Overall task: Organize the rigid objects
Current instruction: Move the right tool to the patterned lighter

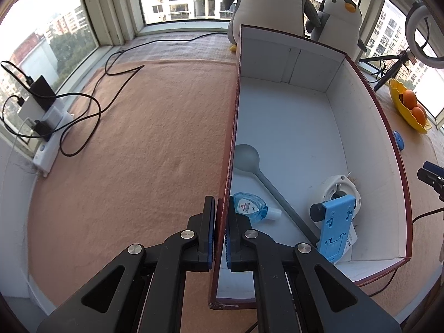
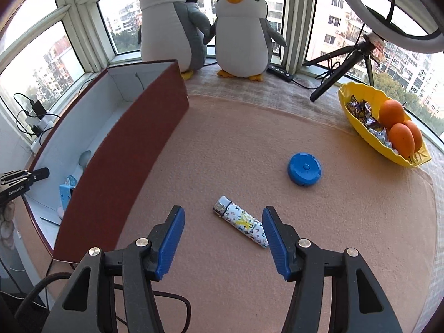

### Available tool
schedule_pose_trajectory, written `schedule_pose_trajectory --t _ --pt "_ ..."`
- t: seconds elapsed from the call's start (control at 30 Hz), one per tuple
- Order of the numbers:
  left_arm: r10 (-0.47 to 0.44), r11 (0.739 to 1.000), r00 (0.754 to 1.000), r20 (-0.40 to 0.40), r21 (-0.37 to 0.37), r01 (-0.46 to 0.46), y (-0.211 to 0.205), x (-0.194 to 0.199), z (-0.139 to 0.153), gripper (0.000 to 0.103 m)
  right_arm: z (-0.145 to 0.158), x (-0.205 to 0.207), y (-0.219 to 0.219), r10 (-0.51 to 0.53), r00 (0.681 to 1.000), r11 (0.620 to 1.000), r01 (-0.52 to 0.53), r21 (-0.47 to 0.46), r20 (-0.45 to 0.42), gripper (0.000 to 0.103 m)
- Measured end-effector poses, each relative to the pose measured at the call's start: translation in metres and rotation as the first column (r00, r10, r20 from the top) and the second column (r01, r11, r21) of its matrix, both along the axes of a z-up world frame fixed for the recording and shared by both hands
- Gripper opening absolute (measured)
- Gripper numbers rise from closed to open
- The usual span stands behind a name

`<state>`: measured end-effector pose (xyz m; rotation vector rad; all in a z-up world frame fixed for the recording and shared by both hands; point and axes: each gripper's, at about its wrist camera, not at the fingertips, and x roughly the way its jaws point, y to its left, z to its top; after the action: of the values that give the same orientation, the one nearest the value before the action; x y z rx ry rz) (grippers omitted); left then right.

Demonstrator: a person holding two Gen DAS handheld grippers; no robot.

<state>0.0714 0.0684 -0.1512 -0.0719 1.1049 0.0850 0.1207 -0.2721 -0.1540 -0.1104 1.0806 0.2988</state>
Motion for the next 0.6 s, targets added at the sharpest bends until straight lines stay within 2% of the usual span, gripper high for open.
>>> schedule_pose_trajectory --t 0.23,0.33,0.4,0.53,0.6 --pt "0.003 1.000 1.000 -0.006 0.014 -0.003 -0.002 -0.001 0.001 0.007 -0.037 0.009 -0.009 0.033 0.997 0.998 -0.036 -0.042 -0.069 0.054" --pt "0.008 1.000 1.000 -0.010 0.015 -0.008 -0.002 -0.001 0.001 0.008 -0.046 0.012 -0.006 0.053 0.995 0.997 -0.058 -0.057 -0.086 0.054" --pt "0.010 1.000 1.000 -0.013 0.013 -0.010 -0.002 -0.001 0.000 0.014 -0.051 0.014 -0.003 0.065 0.993 0.995 -0.071 -0.065 -0.095 0.054" --pt "0.016 1.000 1.000 -0.012 0.016 -0.016 -0.002 -0.003 0.001 0.015 -0.059 0.023 0.002 0.087 0.990 0.992 -0.096 -0.079 -0.107 0.053" --pt "0.023 1.000 1.000 -0.013 0.016 -0.022 -0.001 -0.004 0.001 0.015 -0.063 0.027 0.005 0.098 0.988 0.991 -0.108 -0.082 -0.118 0.047"
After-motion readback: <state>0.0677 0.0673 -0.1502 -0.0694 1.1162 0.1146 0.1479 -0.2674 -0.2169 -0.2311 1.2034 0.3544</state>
